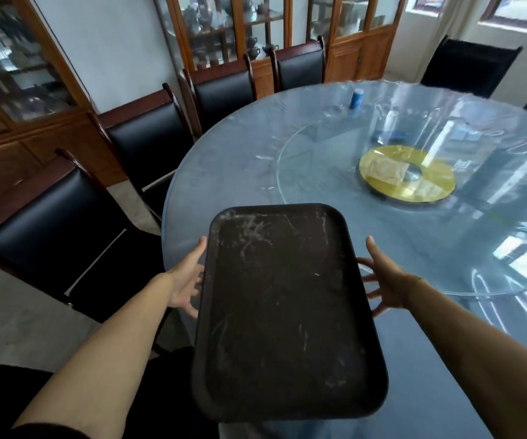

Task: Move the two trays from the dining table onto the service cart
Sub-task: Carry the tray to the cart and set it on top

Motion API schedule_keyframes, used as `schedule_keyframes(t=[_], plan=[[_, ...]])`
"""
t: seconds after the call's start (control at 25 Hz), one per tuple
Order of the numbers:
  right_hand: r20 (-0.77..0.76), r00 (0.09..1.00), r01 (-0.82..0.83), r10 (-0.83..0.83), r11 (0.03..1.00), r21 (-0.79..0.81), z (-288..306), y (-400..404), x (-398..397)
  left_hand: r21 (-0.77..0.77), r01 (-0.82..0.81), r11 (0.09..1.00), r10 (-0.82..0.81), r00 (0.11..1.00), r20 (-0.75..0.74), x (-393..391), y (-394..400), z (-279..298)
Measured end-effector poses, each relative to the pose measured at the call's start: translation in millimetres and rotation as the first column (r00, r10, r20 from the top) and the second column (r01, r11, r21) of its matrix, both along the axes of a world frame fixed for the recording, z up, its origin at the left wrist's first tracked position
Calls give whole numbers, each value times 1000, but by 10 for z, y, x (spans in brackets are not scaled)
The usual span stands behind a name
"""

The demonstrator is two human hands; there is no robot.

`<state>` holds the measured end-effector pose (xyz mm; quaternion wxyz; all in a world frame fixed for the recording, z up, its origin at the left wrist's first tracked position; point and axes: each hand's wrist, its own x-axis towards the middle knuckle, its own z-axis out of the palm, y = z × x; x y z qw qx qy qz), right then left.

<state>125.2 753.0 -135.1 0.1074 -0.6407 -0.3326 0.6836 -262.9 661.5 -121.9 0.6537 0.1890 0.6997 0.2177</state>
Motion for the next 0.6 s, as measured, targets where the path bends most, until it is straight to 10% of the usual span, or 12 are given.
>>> schedule_keyframes(t=[0.6], plan=[[-11,932,360,-361,926,113,564,-1050,1987,116,388,914,-390,921,-6,1819,316,333]])
